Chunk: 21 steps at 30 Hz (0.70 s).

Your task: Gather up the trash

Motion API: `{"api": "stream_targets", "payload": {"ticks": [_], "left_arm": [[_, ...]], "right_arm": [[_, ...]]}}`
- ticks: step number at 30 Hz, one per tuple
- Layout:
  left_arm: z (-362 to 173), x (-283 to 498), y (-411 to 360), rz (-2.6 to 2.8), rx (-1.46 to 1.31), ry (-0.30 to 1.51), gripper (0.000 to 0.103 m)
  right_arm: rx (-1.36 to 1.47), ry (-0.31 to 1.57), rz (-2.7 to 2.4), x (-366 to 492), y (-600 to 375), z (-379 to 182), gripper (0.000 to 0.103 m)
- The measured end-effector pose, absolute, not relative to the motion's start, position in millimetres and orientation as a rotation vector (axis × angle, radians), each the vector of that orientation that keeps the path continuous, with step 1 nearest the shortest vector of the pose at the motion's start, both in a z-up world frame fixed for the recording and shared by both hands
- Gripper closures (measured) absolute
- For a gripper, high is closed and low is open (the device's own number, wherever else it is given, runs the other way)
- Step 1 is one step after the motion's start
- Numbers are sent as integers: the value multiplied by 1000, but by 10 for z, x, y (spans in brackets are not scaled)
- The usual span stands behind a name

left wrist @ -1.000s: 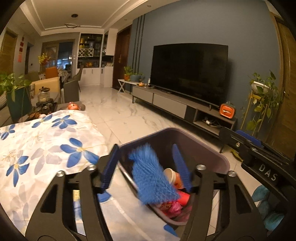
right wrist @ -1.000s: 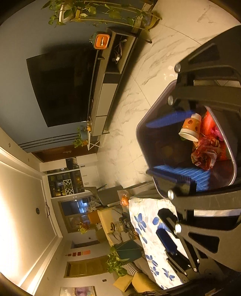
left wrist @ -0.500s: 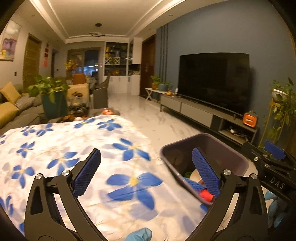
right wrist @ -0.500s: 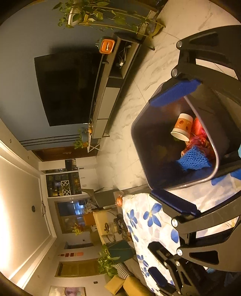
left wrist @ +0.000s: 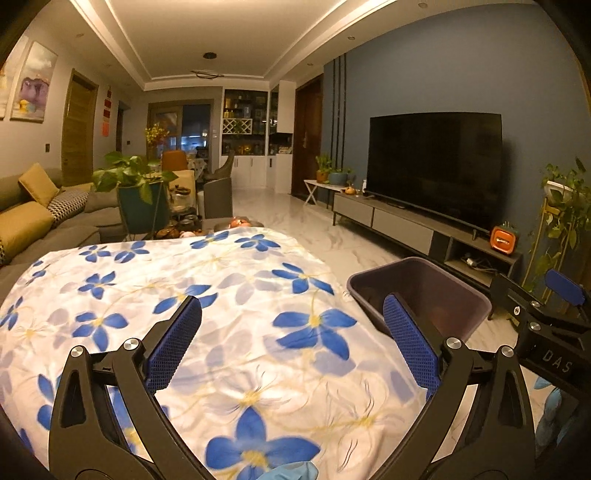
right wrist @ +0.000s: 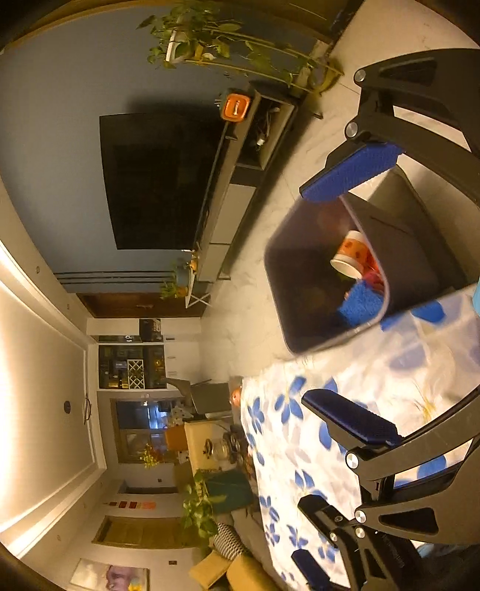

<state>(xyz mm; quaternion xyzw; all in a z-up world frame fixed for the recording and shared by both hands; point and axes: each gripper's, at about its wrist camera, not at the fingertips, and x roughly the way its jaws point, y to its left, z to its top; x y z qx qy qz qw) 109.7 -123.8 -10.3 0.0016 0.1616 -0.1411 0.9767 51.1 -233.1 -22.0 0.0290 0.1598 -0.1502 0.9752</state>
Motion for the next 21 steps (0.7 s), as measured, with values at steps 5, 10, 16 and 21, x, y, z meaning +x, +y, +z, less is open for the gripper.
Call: {"api": "stream_targets", "payload": {"ticks": [5,10,16,21], "left_arm": [[-58,831,-1039,-284,-13,309,6],[-68,647,-908,-280,-15,311,6],[-91,482,-768,-279,-37,320,6],[-83,380,-672,-274,-49,319,6]], "right_arm": [[58,305,-302,270,-2122,-153,6],[53,299,-310,47,-1968,-142,6],[49,289,-305,-145,-1842,-158,6],[48,290,-295,-243,-1763,-181,6]]}}
